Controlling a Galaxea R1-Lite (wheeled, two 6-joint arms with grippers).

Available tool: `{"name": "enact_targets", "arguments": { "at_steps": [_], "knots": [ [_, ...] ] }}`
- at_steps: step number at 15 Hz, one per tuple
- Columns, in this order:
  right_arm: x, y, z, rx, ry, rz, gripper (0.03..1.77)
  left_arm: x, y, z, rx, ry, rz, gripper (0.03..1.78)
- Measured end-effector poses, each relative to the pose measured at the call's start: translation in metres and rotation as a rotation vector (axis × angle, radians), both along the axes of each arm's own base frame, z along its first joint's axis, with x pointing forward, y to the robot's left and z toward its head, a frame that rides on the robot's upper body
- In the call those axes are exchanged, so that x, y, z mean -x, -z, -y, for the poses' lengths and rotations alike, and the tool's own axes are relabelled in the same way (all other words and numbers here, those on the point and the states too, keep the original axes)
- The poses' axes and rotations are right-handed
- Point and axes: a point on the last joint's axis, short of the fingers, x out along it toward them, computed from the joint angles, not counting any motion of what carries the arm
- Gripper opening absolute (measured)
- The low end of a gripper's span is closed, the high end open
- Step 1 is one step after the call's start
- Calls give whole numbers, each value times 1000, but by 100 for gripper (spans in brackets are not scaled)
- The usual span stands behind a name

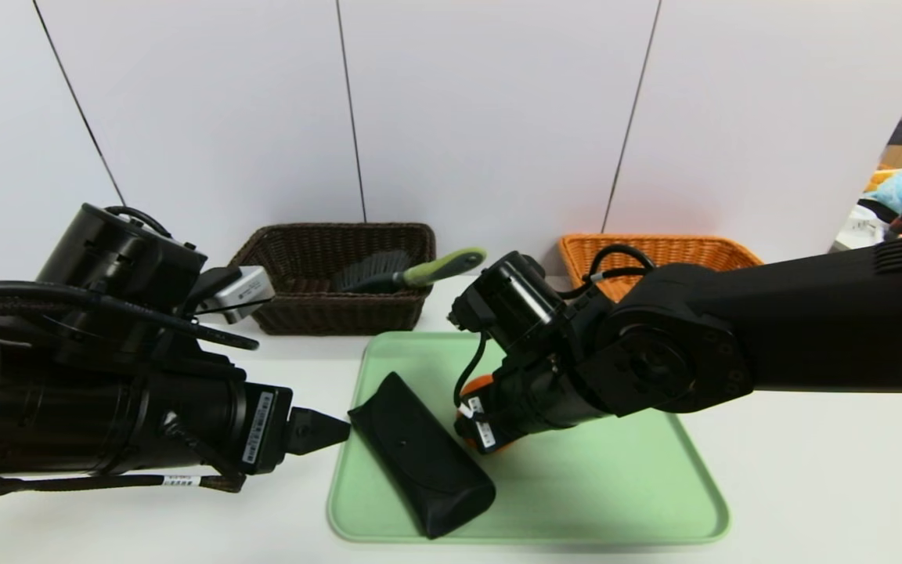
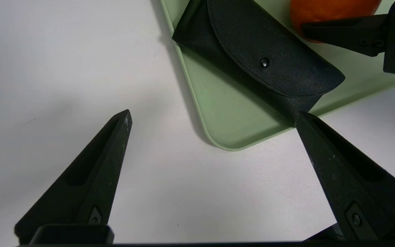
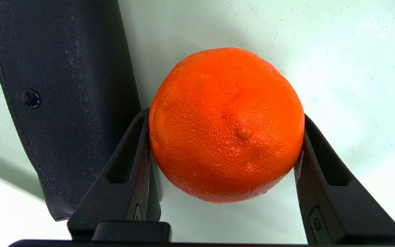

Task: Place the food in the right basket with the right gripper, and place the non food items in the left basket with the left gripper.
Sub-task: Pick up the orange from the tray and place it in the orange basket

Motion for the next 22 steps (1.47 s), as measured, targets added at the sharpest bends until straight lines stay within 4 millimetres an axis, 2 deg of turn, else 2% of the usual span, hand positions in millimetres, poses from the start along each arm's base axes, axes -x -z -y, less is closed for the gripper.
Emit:
{"name": "enact_targets", "arguments": {
  "at_steps": [2, 5, 11, 15, 18, 22],
  "knots": [
    [-1, -5, 4, -8, 12, 15, 113, 1, -1, -1, 1, -1, 2, 169],
    [-5, -27, 20, -43, 49, 67, 113, 2, 0, -2, 2, -2, 3, 169],
    [-23, -77, 83, -107, 251, 237, 113, 4, -2, -3, 6, -1, 9, 169],
    [-40, -100, 123, -164, 371, 358, 113, 5, -1, -4, 5, -3, 10, 169],
    [-57, -105, 149, -172, 449, 441, 113, 5, -1, -4, 4, -2, 9, 169],
    [-82, -87, 173, -131, 539, 447, 112, 4, -2, -4, 11, -2, 18, 169]
  ]
}}
